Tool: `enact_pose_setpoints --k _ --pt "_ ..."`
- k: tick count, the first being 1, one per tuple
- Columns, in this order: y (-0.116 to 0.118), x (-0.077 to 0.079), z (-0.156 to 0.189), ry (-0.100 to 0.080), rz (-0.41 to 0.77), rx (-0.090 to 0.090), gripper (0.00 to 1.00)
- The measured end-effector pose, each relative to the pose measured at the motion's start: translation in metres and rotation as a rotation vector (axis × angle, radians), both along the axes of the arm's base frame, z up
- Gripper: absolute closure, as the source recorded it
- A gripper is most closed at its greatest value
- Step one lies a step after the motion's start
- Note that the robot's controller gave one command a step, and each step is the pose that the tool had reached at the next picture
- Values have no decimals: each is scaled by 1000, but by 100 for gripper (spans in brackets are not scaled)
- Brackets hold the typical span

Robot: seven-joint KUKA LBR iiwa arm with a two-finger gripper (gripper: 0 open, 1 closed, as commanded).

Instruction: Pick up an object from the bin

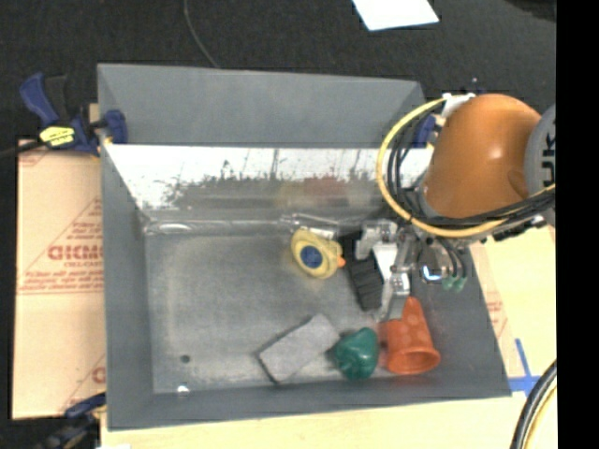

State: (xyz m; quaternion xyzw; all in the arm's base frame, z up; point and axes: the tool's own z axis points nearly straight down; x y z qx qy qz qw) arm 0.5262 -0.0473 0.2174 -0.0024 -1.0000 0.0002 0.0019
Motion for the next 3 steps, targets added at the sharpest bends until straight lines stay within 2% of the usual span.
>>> enact_pose_setpoints --k 1,2,3 --pt "0 2 4 -7 3 -1 0" --pt "50 3 -87 -12 253 -2 0" --pt "82 -13 -146 -13 435 -3 0"
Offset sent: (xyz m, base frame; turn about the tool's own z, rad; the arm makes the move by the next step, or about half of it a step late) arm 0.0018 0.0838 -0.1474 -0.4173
